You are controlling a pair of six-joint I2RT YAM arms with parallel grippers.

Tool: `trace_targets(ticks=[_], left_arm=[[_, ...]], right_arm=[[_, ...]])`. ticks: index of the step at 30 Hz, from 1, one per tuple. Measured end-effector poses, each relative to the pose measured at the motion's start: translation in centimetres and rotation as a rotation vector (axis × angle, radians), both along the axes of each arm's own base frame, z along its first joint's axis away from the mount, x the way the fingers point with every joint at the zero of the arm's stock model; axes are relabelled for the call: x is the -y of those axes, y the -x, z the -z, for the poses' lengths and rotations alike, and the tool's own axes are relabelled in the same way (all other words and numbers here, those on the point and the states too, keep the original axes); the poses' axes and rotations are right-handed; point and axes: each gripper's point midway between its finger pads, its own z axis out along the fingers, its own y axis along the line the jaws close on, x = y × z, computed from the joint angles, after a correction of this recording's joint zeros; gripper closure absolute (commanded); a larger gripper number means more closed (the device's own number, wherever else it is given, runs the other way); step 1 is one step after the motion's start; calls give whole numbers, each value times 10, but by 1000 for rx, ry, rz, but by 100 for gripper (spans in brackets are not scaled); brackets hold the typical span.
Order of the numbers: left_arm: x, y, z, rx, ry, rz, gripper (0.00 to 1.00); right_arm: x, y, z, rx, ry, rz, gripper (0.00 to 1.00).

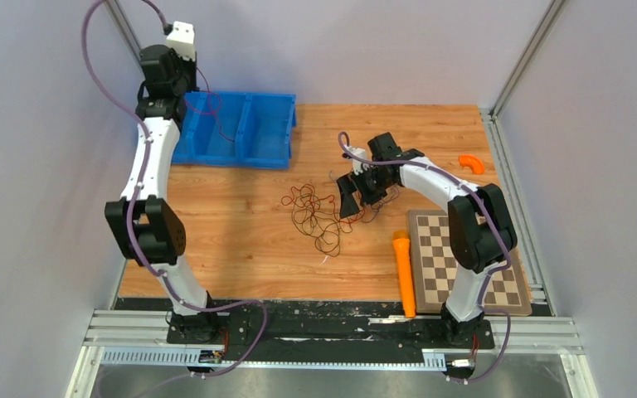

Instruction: Untangle the cables

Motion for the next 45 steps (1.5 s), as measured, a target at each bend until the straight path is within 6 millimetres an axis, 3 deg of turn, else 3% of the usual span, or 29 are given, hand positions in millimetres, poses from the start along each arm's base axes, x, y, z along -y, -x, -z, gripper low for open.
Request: trace_targets(ticks=[5, 8, 11, 12, 13, 15, 17, 21, 24, 27, 29, 32, 33, 35, 37, 39, 42, 45], left_arm=[[11, -44, 108, -187, 45, 78, 100], [18, -59, 167, -296, 89, 112, 100], [21, -78, 208, -367, 133, 119, 98], [21, -84, 219, -384, 145, 117, 90], [21, -87, 227, -395, 152, 116, 83], [21, -89, 241, -426, 165, 115, 51], [20, -88, 247, -450, 176, 112, 31], [16, -85, 237, -455, 195, 111, 11], [15, -75, 214, -448, 208, 130, 1], [19, -53, 164, -413, 205, 175, 0], [28, -30, 121, -373, 190, 242, 0], [59, 21, 61, -318, 160, 425, 0], [73, 43, 47, -308, 150, 493, 0], [106, 89, 40, -322, 140, 626, 0], [145, 132, 51, -367, 138, 756, 0], [186, 168, 82, -449, 147, 885, 3], [236, 216, 157, -660, 193, 1016, 13], [251, 246, 222, -864, 250, 1022, 15]], right_arm=[[9, -4, -5, -32, -29, 35, 0], [14, -5, -7, -50, -38, 47, 0], [19, -4, -7, -70, -44, 58, 0], [20, -3, -7, -74, -46, 59, 0], [20, -3, -8, -77, -47, 60, 0], [21, -2, -9, -86, -52, 60, 0], [20, 0, -10, -93, -56, 57, 0], [19, 0, -14, -95, -64, 45, 0], [19, 0, -17, -92, -75, 35, 0], [18, 1, -21, -85, -87, 27, 0], [18, 2, -27, -71, -97, 21, 0], [19, 4, -41, -42, -120, 16, 0], [19, 5, -47, -32, -129, 15, 1], [21, 8, -57, -14, -149, 16, 3], [24, 11, -61, -12, -164, 19, 4], [28, 16, -62, -29, -181, 30, 5], [33, 24, -53, -73, -188, 48, 6], [36, 30, -45, -106, -186, 61, 7]])
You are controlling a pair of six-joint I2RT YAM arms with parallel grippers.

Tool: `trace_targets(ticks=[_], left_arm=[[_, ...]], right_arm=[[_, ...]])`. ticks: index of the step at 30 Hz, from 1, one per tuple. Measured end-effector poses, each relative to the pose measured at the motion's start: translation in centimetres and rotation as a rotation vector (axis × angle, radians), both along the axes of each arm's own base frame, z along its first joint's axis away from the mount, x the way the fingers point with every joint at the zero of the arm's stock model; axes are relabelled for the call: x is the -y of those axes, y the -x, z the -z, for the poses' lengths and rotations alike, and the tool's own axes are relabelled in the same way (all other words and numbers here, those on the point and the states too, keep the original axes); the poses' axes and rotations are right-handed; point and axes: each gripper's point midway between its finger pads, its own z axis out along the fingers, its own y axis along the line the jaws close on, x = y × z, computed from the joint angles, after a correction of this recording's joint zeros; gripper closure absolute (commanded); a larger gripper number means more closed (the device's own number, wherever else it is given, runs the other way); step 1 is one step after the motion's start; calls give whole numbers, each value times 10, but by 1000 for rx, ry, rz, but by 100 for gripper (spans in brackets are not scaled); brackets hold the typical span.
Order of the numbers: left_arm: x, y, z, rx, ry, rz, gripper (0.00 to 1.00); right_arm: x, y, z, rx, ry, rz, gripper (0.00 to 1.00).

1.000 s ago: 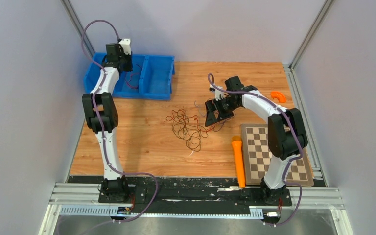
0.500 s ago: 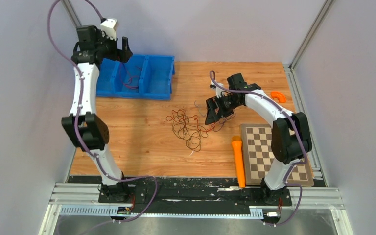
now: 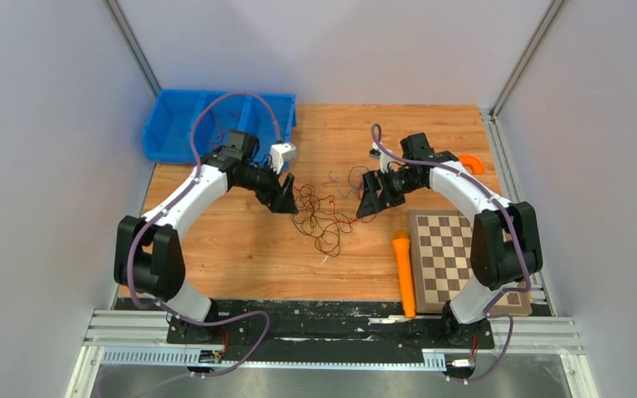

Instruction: Untangle the cables

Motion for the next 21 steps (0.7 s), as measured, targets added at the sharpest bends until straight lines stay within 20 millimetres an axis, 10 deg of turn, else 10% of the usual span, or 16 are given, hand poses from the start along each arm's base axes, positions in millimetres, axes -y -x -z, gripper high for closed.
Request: trace_targets(ticks=[4, 13, 21], left_arm=[[5, 8, 43, -106, -50, -23, 17], [17, -40, 88, -83, -121, -77, 29], [29, -60, 110, -125, -175, -109, 97]], right_arm=[[0, 4, 4, -15, -2, 0, 7], [1, 1, 8, -11, 6, 5, 6], [17, -17, 3, 18, 15, 61, 5]])
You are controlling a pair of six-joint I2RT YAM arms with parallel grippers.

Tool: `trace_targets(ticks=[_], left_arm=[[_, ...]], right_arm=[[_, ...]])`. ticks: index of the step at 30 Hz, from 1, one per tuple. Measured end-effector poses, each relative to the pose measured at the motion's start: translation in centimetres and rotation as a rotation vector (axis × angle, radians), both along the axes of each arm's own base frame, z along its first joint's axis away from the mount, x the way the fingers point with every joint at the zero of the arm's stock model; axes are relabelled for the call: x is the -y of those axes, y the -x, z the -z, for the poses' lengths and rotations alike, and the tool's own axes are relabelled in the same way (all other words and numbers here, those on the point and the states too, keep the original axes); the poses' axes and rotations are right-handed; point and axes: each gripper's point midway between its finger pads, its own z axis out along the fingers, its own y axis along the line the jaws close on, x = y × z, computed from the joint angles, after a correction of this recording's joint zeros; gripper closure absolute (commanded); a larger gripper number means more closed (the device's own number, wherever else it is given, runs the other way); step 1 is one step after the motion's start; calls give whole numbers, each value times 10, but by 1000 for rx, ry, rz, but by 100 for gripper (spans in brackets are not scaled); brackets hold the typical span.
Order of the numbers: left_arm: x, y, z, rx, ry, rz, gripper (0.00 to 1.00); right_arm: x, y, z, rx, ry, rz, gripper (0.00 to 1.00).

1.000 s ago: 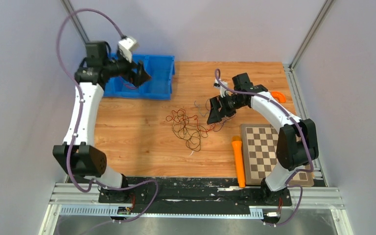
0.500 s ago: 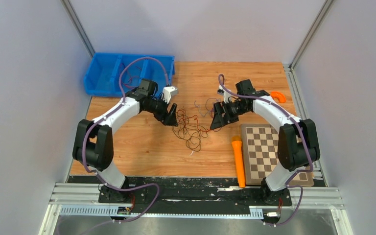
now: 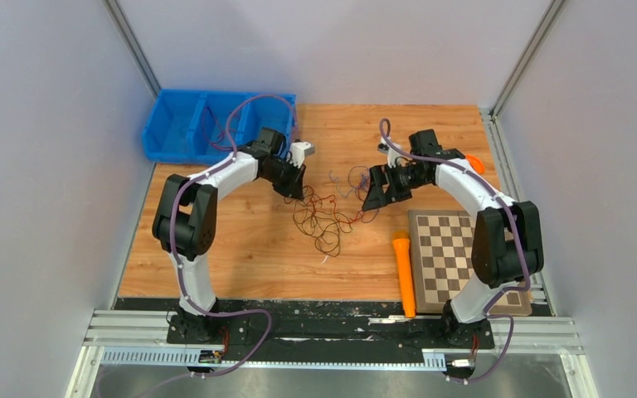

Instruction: Untangle the cables

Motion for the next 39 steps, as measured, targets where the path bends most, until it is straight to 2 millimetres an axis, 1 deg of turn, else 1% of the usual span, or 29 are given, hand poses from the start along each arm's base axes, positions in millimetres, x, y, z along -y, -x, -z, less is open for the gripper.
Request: trace_targets(ticks=[1, 4, 6, 8, 10, 11, 12, 13, 14, 16, 19, 21, 25, 29, 31, 33, 35, 36, 39], left_arm=[[2, 0, -5, -5, 6, 4, 100], [10, 2, -29, 3, 42, 18, 100], [10, 10, -54, 23, 66, 22, 100], [6, 20, -93, 81, 92, 23, 100], [2, 31, -144, 184, 132, 26, 100], [0, 36, -166, 230, 150, 29, 100], [-3, 42, -195, 293, 178, 32, 100], [-4, 47, -219, 349, 204, 35, 100], [-8, 54, -250, 418, 235, 37, 100], [-13, 63, -294, 522, 279, 33, 100], [-23, 74, -353, 648, 338, 15, 100], [-29, 76, -388, 723, 371, -6, 100], [-44, 79, -449, 875, 423, -70, 100], [-58, 80, -497, 1008, 461, -140, 100], [-62, 81, -521, 1069, 490, -156, 100], [-62, 84, -538, 1107, 522, -156, 100], [-60, 88, -547, 1117, 556, -144, 100], [-58, 90, -548, 1113, 568, -137, 100], [-53, 90, -545, 1087, 602, -118, 100]], right_arm=[[2, -2, -1, 4, 0, 7, 4], [9, -7, -2, 15, 8, 23, 4], [12, -10, -2, 21, 12, 32, 4], [14, -11, -2, 23, 16, 35, 4], [14, -12, -2, 23, 16, 37, 4], [14, -12, -3, 24, 15, 37, 4], [14, -12, -3, 24, 15, 37, 4], [14, -12, -3, 24, 14, 37, 4], [14, -11, -3, 23, 15, 37, 4], [14, -11, -3, 23, 14, 37, 4], [14, -11, -3, 23, 14, 36, 4], [14, -11, -3, 23, 13, 36, 4], [14, -11, -4, 25, 13, 36, 4], [14, -11, -5, 27, 12, 36, 4], [14, -11, -6, 31, 10, 33, 4], [12, -10, -9, 35, -4, 26, 2], [8, -7, -16, 41, -34, 10, 0], [5, -6, -21, 49, -56, -1, 0], [-9, -3, -45, 121, -114, -42, 0]])
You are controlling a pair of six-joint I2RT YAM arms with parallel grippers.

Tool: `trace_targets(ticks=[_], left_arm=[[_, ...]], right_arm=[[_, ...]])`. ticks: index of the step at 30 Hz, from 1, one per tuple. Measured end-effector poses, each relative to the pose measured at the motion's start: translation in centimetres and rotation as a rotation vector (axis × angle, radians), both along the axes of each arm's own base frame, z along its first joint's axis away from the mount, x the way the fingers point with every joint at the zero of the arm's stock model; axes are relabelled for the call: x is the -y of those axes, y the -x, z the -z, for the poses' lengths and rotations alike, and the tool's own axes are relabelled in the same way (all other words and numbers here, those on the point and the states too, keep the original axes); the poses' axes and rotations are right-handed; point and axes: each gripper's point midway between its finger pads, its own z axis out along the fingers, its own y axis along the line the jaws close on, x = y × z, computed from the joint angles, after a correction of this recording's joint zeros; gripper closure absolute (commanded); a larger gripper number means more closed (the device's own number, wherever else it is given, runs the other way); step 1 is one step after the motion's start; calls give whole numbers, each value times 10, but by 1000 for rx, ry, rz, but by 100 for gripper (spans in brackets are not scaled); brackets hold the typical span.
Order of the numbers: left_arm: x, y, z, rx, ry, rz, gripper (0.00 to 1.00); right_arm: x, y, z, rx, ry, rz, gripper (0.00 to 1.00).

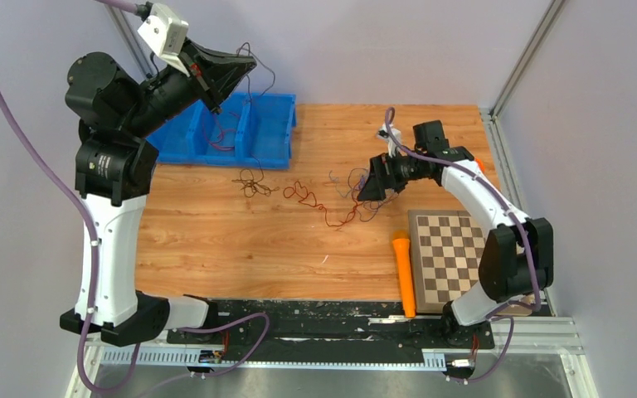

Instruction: Untangle the cables

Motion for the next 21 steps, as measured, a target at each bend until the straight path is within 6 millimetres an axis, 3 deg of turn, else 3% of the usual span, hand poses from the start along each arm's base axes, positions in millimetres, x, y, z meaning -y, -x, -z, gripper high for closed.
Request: trace_targets(ticks=[2, 6, 9, 13, 15, 17, 19, 21], left_arm=[[3, -4, 7, -29, 8, 13, 100], [9, -8, 18, -92, 36, 47, 100], [15, -8, 20, -121, 64, 83, 100], [22, -7, 20, -154, 97, 135, 100], [27, -6, 21, -176, 115, 176, 100], [31, -7, 23, -196, 128, 208, 100], [35, -8, 22, -211, 142, 234, 100], [37, -10, 20, -217, 155, 251, 100]], right_arm=[[-16, 0, -20, 84, -30, -42, 0], [-68, 5, -76, 302, -125, -167, 0], [-110, 19, -118, 452, -198, -275, 0], [-152, 41, -156, 592, -267, -372, 0], [-171, 45, -165, 655, -273, -379, 5], [-186, 41, -166, 696, -274, -366, 18], [-196, 26, -158, 718, -263, -330, 38], [-201, 10, -138, 719, -248, -291, 51]])
